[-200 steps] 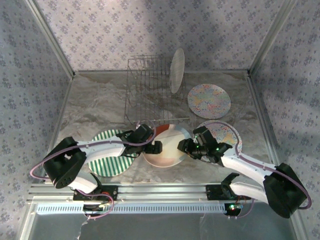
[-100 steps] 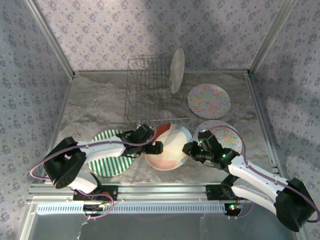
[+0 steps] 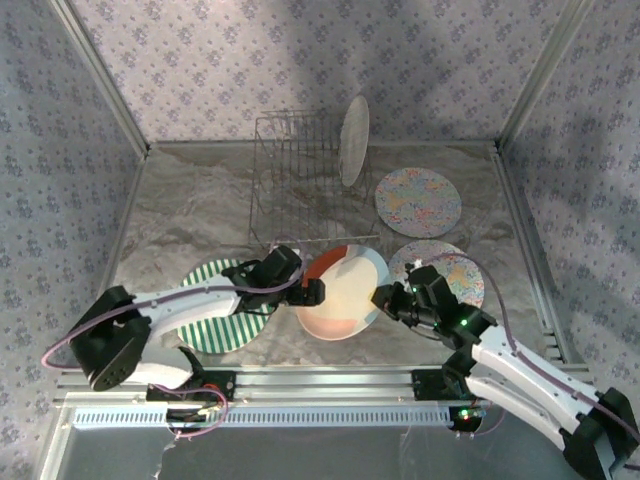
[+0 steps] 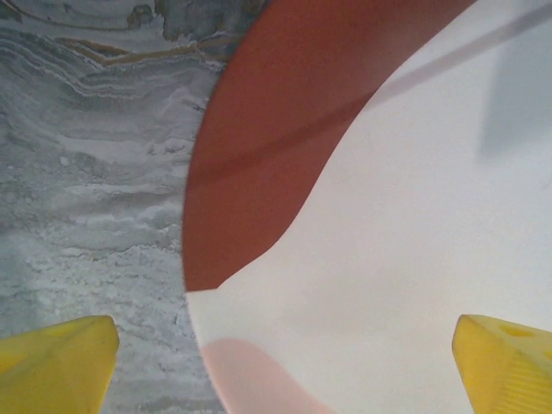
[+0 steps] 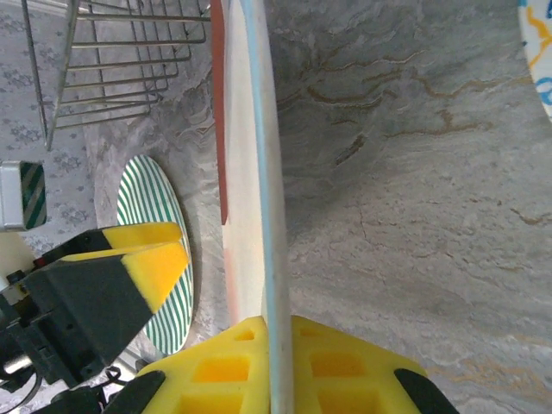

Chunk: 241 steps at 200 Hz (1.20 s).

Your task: Load the plates into the dish rack

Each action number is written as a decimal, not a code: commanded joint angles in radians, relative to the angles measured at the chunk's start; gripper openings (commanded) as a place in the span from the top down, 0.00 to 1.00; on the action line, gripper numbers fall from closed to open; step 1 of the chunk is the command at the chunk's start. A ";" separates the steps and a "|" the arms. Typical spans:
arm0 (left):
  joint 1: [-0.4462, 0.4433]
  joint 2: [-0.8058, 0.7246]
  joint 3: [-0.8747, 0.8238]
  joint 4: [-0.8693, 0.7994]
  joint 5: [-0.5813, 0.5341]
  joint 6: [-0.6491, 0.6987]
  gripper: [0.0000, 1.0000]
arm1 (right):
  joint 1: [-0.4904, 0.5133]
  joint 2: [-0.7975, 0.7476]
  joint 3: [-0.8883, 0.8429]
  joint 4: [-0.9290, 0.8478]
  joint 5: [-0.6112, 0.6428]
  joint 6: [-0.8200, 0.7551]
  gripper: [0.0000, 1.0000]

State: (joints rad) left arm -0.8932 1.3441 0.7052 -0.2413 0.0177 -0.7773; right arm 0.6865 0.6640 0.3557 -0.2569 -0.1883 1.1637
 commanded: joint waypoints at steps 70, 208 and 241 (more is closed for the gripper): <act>0.001 -0.340 0.077 -0.261 -0.095 -0.001 0.01 | 0.020 -0.141 0.131 -0.338 -0.013 -0.020 1.00; 0.302 -0.493 0.199 -0.431 -0.028 0.142 0.01 | -0.014 0.185 0.880 -0.649 -0.041 -0.415 1.00; 0.427 -0.463 0.259 -0.492 0.001 0.159 0.01 | -0.062 0.385 1.147 -0.678 0.014 -0.579 1.00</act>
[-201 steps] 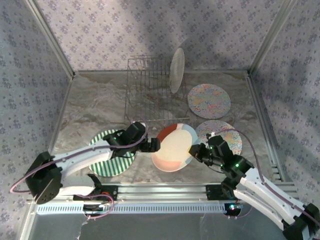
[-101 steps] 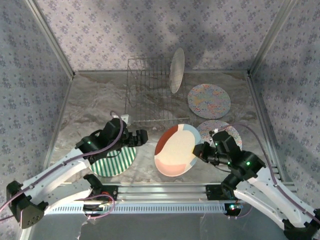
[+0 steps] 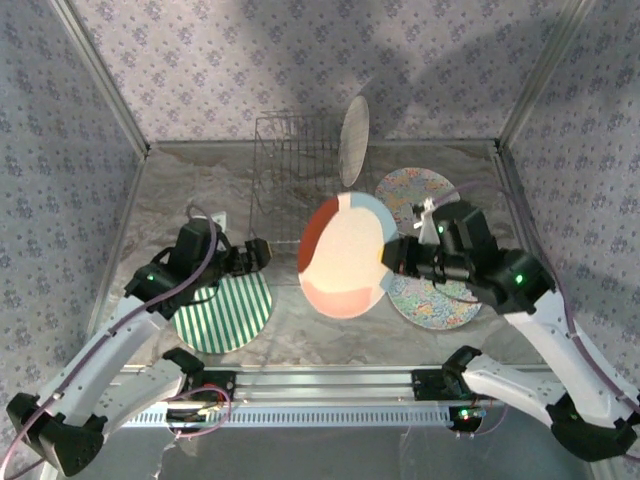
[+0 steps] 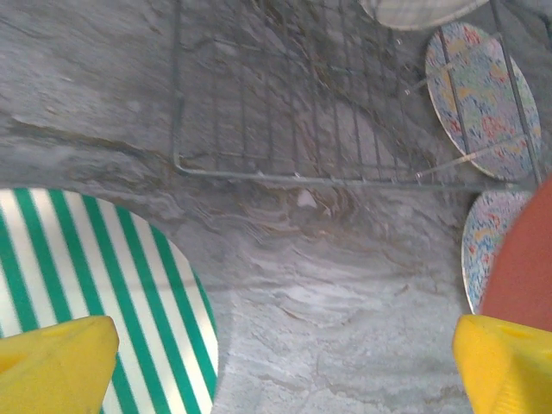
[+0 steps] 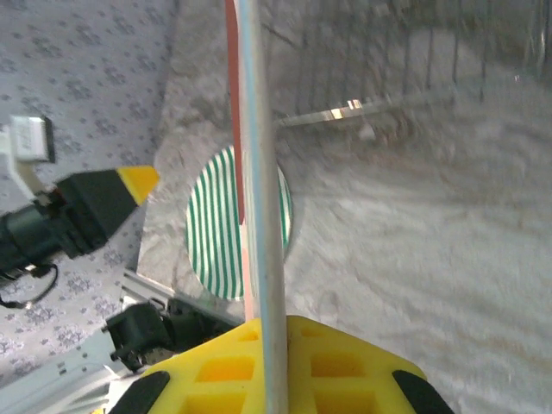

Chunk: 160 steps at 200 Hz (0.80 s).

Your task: Load the plates into the dish rack

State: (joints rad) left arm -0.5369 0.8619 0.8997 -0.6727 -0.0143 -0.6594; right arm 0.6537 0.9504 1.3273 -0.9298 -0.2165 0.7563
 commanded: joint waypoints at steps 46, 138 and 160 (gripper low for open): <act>0.200 0.128 0.173 -0.087 0.089 0.093 0.01 | -0.084 0.422 0.522 -0.014 0.212 -0.342 1.00; 0.307 0.298 0.292 -0.080 0.040 0.159 0.01 | -0.126 1.026 1.226 -0.071 0.519 -0.465 1.00; 0.306 0.330 0.318 -0.085 0.001 0.192 0.01 | -0.125 1.138 1.337 -0.069 0.566 -0.492 1.00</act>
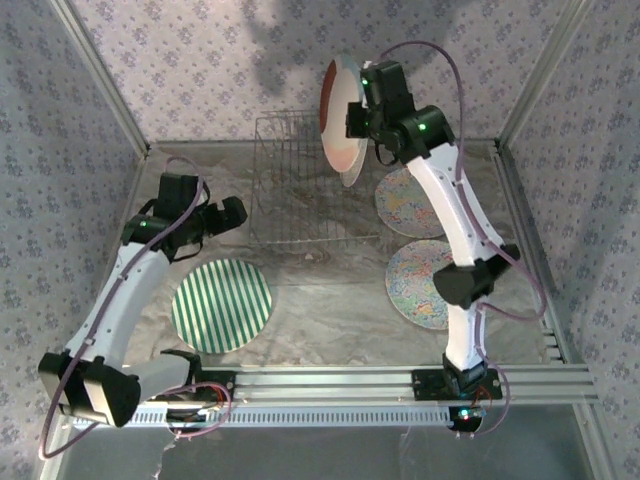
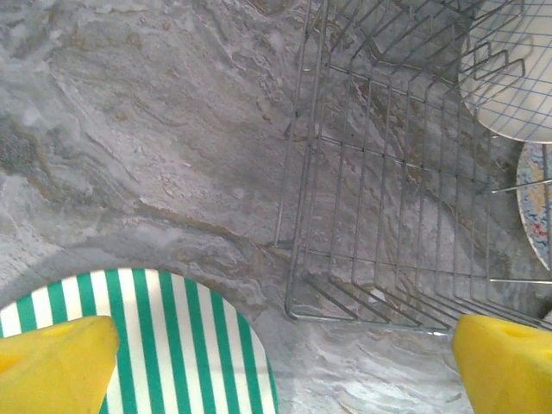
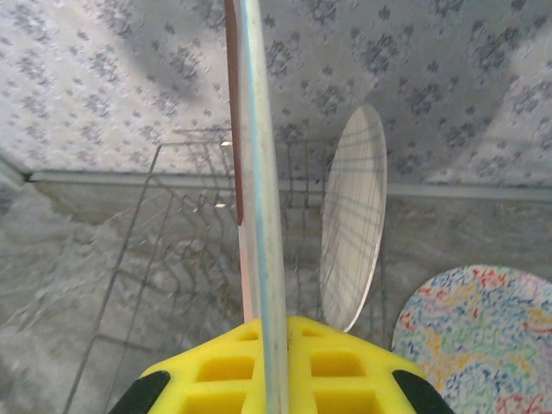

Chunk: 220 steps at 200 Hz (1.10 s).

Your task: Load the plates into the dish rack

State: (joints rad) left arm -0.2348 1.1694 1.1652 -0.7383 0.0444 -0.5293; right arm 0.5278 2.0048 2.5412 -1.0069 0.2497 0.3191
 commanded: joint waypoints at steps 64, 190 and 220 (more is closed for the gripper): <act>0.005 0.086 0.064 0.017 -0.101 0.123 0.01 | -0.005 0.234 0.140 0.109 0.158 -0.058 1.00; 0.005 0.113 0.018 0.039 -0.058 0.148 0.01 | -0.033 0.372 0.139 0.211 0.113 0.049 1.00; 0.005 0.113 0.011 0.047 -0.051 0.143 0.01 | -0.012 0.392 0.139 0.209 0.177 0.082 1.00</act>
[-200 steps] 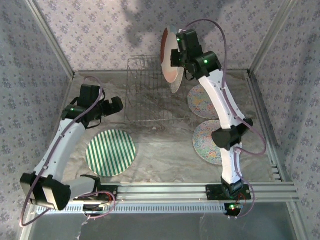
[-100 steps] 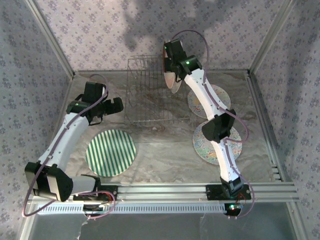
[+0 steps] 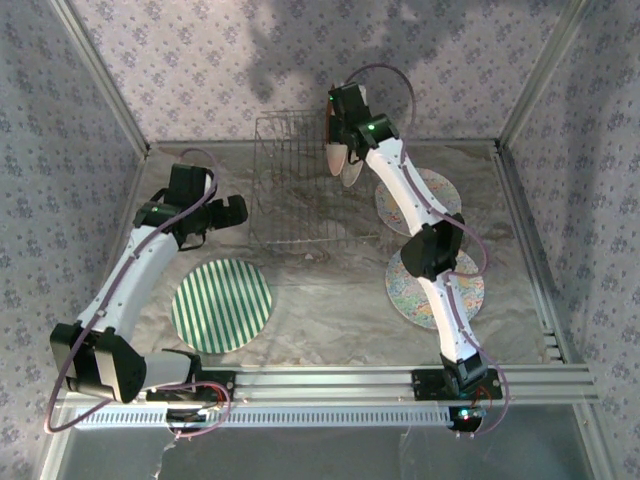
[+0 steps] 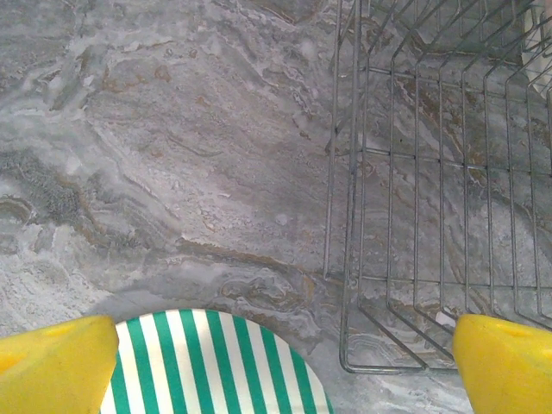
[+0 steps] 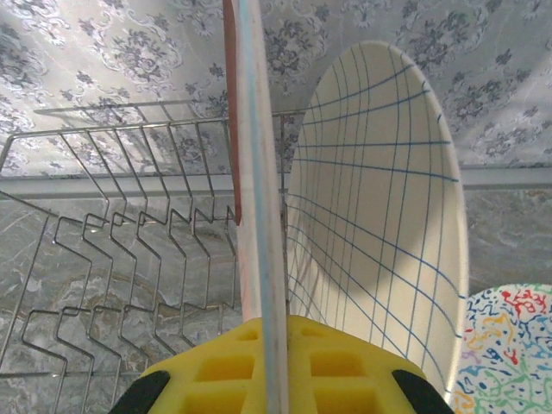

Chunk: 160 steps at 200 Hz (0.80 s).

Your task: Load the plates into the dish rack

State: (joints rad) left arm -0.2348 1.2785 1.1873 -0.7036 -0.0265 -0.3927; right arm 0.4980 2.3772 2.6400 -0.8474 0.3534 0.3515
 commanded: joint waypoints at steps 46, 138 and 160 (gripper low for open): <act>0.005 0.014 -0.011 0.017 0.027 0.019 0.01 | 0.045 0.058 0.040 0.044 0.158 0.091 1.00; 0.003 0.009 -0.066 0.019 0.056 0.020 0.01 | 0.081 0.090 -0.008 0.051 0.196 0.109 1.00; 0.005 0.001 -0.081 0.049 0.057 0.010 0.01 | 0.082 0.086 -0.008 0.049 0.188 0.100 0.85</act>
State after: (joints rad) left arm -0.2348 1.2858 1.1198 -0.6914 0.0139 -0.3824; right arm 0.5724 2.4691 2.6289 -0.8234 0.5125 0.4381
